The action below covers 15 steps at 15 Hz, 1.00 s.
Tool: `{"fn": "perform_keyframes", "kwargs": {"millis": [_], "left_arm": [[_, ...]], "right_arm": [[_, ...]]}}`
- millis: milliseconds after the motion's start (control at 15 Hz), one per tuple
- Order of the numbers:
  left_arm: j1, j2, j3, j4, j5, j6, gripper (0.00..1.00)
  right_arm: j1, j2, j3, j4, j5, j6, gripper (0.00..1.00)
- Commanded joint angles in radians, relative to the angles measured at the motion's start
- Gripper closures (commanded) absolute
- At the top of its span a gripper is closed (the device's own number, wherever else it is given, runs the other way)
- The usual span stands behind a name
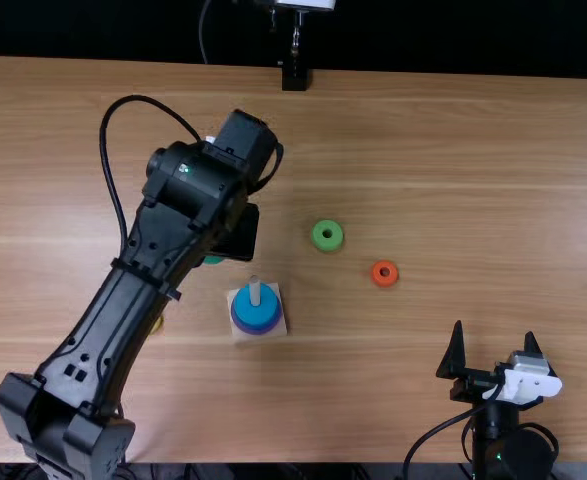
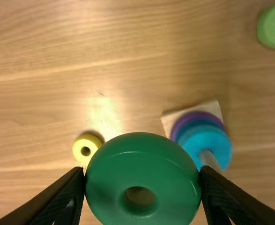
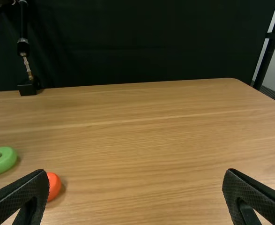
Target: Build the Hanoi tower: stack the rings onto the peg from bottom to top in this color order: purple, dark blue, light blue, dark green, light green, yellow, orange.
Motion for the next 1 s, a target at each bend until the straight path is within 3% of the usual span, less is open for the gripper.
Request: {"fn": "perform_keyframes", "kwargs": {"millis": [0, 600, 933], "left_arm": [[-0.033, -0.048, 0.037, -0.004, -0.003, -0.060, 1.00], [-0.166, -0.061, 0.026, -0.067, -0.001, -0.205, 1.00], [-0.183, -0.060, 0.003, -0.078, 0.004, -0.214, 1.00]], "right_arm": [[-0.010, -0.012, -0.012, -0.029, 0.001, 0.003, 0.00], [-0.010, -0.012, -0.012, -0.029, -0.001, 0.003, 0.00], [-0.010, -0.012, -0.012, -0.029, 0.001, 0.004, 0.00]]}}
